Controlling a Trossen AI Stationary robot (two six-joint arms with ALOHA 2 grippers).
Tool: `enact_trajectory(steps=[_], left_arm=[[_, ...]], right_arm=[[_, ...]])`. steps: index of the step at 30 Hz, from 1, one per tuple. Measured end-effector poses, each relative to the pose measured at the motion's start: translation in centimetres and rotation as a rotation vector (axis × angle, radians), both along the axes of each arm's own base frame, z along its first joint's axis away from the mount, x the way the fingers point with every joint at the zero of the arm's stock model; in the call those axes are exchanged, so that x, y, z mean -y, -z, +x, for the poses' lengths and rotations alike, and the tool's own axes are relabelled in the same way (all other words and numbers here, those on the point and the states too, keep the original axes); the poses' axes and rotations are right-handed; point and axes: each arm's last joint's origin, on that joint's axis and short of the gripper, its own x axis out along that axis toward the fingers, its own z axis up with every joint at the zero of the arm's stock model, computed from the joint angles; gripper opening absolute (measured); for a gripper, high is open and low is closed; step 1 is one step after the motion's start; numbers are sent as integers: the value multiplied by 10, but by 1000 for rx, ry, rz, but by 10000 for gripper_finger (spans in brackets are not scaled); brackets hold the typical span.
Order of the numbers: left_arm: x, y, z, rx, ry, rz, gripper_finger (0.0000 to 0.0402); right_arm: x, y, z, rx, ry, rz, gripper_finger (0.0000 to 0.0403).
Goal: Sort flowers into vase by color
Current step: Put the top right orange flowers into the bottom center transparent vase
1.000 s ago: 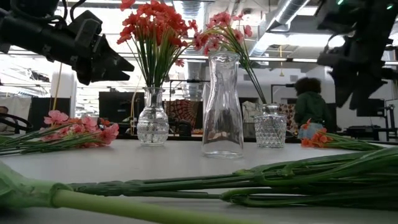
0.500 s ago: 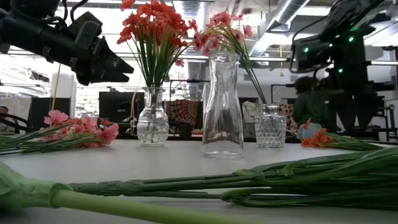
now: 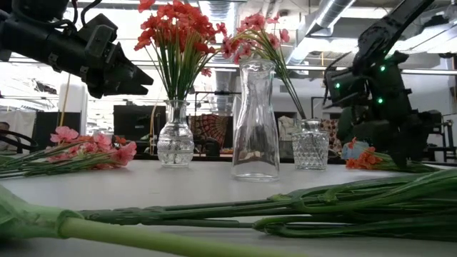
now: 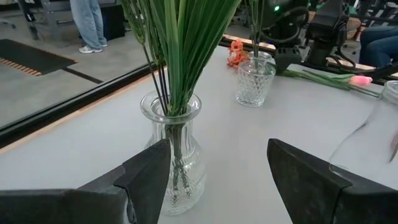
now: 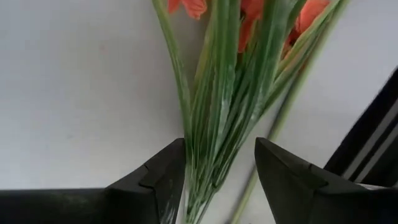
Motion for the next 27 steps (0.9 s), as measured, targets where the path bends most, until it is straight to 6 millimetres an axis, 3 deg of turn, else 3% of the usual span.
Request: enact_trajectory(steps=[9,21,27], left_arm=[[0,0,0,0,0,0,254],[0,0,0,-1,17,-5,254],[0,0,0,-5,19,2,254]], right_arm=[[11,17,2,-18,-47,122,199],[14,11,-1,38,-33,109,80],[13,7,-3,59,-33,98,48]])
